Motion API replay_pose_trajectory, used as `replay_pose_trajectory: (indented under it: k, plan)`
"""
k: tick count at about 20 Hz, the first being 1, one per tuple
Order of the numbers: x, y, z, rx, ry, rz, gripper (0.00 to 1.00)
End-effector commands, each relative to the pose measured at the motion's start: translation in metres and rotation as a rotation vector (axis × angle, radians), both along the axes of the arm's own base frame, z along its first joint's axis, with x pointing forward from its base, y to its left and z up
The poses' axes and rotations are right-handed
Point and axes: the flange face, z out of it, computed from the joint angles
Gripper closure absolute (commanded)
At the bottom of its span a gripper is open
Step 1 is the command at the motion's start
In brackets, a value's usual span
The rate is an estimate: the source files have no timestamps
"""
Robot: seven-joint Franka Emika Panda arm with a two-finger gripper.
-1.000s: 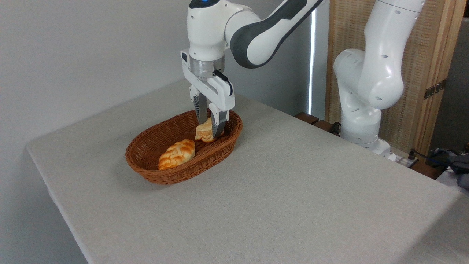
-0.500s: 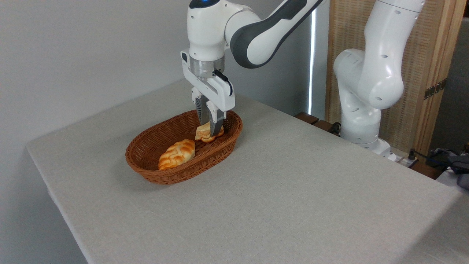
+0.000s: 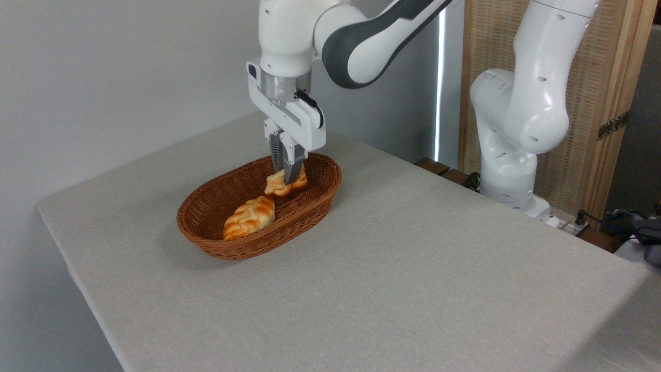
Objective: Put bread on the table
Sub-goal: 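Lift the bun out of the basket and move it onto the table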
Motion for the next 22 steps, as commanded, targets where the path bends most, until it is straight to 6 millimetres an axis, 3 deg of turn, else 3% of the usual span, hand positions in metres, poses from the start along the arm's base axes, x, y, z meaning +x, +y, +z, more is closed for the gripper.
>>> replay_pose_trajectory:
  k: [1,4,6,7,9,12,14,17,20,21,22]
  plan:
    - [0.042,0.060,0.071,-0.122,0.005,0.088,0.84]
    - [0.060,0.103,0.103,-0.178,0.007,0.094,0.84]
    - [0.066,0.116,0.107,-0.172,-0.004,0.098,0.83]
    - [0.070,0.120,0.097,-0.154,0.001,0.072,0.83]
    - [0.086,0.168,0.075,-0.135,-0.007,0.070,0.83]
    - [0.098,0.224,0.052,-0.126,-0.029,0.050,0.83]
    - [0.110,0.247,0.029,-0.092,-0.058,0.026,0.82]
    - [0.126,0.244,0.003,-0.051,-0.058,0.043,0.82]
    - [0.132,0.218,-0.006,-0.038,-0.060,0.009,0.75]
    - [0.131,0.215,-0.008,-0.040,-0.056,0.006,0.60]
    - [0.129,0.213,-0.013,-0.040,-0.043,0.009,0.56]
